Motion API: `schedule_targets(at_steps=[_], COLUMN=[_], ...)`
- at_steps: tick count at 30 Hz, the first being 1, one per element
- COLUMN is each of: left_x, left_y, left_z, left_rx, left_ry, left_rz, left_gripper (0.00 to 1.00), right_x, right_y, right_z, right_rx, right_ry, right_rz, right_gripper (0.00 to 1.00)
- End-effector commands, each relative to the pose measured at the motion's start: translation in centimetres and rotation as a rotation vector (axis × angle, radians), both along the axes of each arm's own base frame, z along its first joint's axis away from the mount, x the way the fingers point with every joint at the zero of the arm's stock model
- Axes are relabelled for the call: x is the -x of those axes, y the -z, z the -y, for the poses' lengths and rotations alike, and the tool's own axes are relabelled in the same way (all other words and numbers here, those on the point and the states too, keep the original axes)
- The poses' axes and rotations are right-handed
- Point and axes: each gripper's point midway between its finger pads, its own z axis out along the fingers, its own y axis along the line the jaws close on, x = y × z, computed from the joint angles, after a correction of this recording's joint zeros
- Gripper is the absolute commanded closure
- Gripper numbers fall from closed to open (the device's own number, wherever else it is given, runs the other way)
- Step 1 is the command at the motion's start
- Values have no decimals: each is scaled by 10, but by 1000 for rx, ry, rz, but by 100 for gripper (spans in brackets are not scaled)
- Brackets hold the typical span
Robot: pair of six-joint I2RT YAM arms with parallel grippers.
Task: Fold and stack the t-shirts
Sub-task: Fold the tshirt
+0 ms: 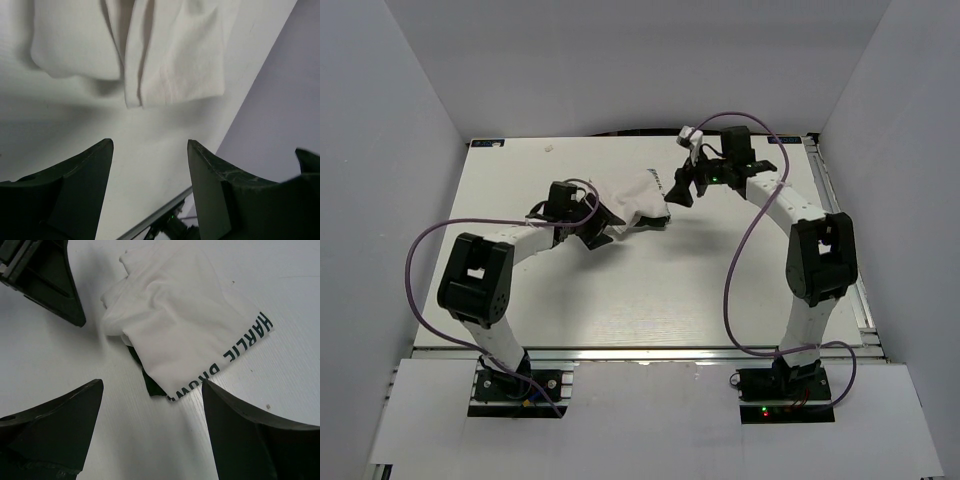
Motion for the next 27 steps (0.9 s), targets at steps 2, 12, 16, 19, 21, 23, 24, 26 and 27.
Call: schedule_targets(at_steps=[2, 12, 16, 19, 21, 23, 24, 26, 27], left_x=[-39, -55, -58, -59, -60, -60, -61, -61, -62], left_y=[-28, -10, -11, -8, -8, -3, -3, 1, 0], left_z=[-12, -5, -4, -4, -2, 0, 2, 5, 6], left_rx=[-68, -73, -77, -83, -76, -75, -75, -73, -70], left_ry=[-140, -138, -136, -136, -130, -127, -123, -114, -113], left_rz=[115, 115, 119, 112, 116, 105, 107, 96, 98], left_gripper=[28, 35, 38, 38, 39, 41, 42, 45, 45], right_x=[6, 10, 7, 6, 6, 6, 6, 6, 7], right_y=[-32, -25, -23, -22, -22, -21, -22, -24, -23], right_z=[3, 12, 19, 20, 20, 19, 20, 20, 20], right_rx=[-71, -72, -78, -83, -85, -86, -88, -90, -90], right_ry=[7, 37, 58, 63, 62, 62, 64, 64, 63], right_rz=[41, 7, -12, -21, -24, -28, -26, -26, -28], right_gripper=[14, 14, 14, 14, 14, 14, 14, 14, 14])
